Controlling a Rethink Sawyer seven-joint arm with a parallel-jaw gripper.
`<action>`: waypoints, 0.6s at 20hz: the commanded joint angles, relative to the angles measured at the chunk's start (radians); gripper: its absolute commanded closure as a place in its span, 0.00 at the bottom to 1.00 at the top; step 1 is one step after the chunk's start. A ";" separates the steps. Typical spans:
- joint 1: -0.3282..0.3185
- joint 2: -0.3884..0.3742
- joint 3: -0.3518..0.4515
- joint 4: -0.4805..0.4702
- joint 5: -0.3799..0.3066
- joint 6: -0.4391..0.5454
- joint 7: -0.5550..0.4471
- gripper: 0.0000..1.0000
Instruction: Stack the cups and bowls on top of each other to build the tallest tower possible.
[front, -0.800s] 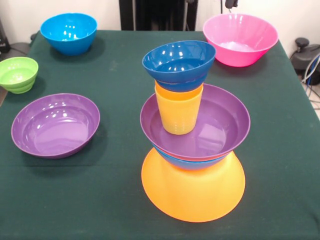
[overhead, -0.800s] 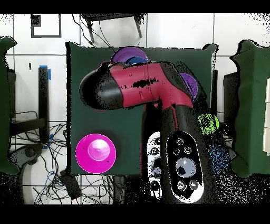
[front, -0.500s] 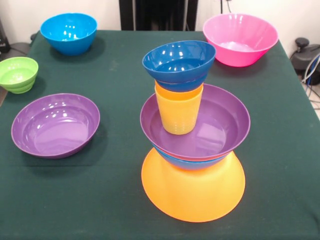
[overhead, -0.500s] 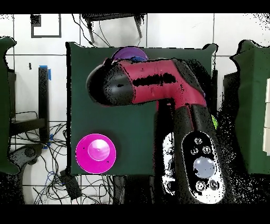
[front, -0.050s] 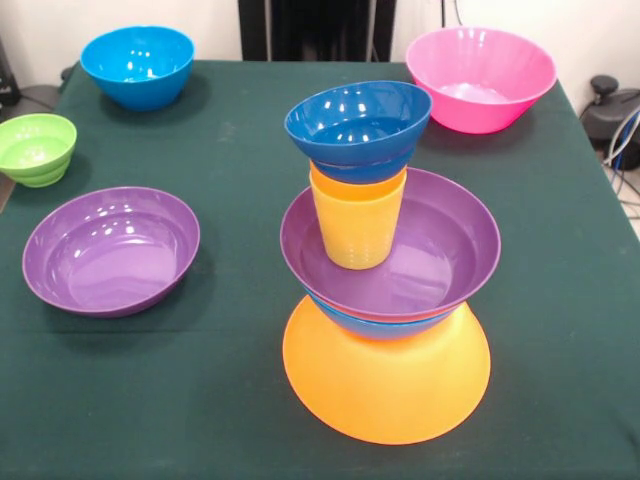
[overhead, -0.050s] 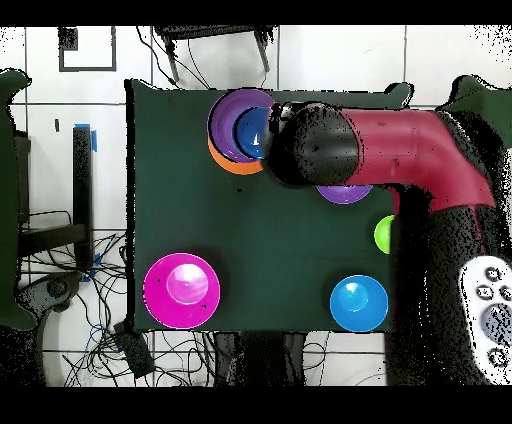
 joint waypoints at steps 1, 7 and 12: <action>-0.060 0.129 0.087 0.003 -0.110 0.059 -0.410 0.00; -0.106 0.187 0.096 -0.017 -0.150 0.012 -0.467 0.00; -0.133 0.265 0.105 -0.050 -0.207 -0.035 -0.494 0.00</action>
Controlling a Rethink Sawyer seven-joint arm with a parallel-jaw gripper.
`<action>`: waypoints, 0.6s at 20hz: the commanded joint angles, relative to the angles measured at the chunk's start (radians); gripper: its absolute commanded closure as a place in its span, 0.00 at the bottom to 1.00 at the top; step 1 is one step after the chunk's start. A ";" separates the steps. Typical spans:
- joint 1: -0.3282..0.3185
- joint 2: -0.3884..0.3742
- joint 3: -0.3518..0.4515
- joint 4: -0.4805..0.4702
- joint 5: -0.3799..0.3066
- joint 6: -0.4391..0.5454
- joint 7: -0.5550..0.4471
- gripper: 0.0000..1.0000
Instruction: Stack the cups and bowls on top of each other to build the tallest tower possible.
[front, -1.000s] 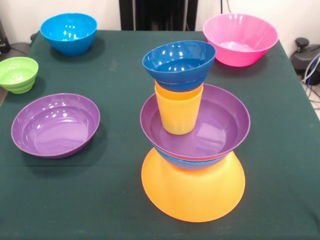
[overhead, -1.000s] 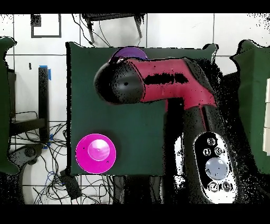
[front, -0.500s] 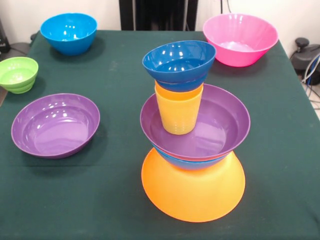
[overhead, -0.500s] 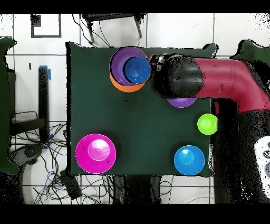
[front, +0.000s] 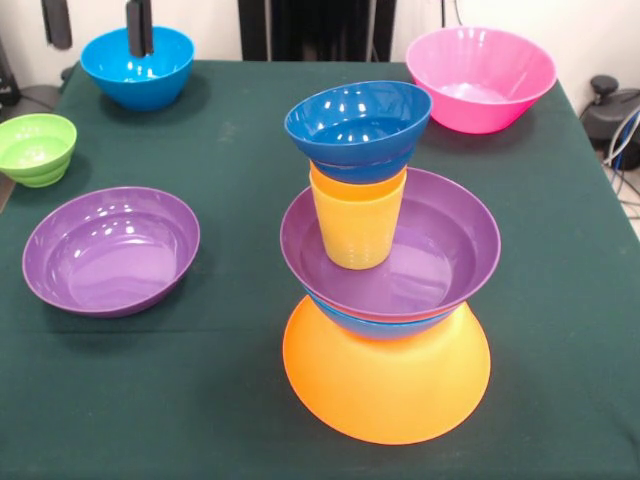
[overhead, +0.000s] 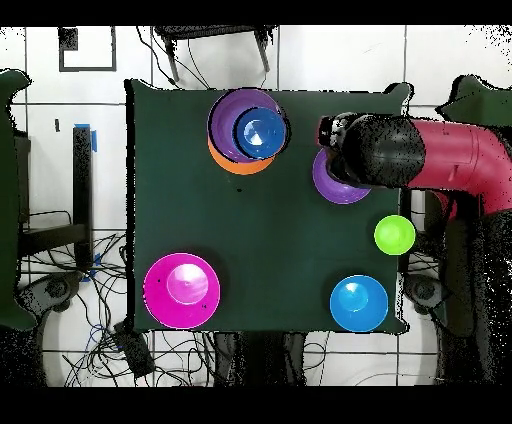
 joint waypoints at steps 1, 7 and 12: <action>-0.009 0.174 0.056 -0.028 -0.145 -0.048 -0.315 0.00; -0.005 0.245 0.026 -0.029 -0.188 -0.068 -0.245 0.00; 0.007 0.258 -0.025 0.002 -0.150 0.050 -0.154 0.00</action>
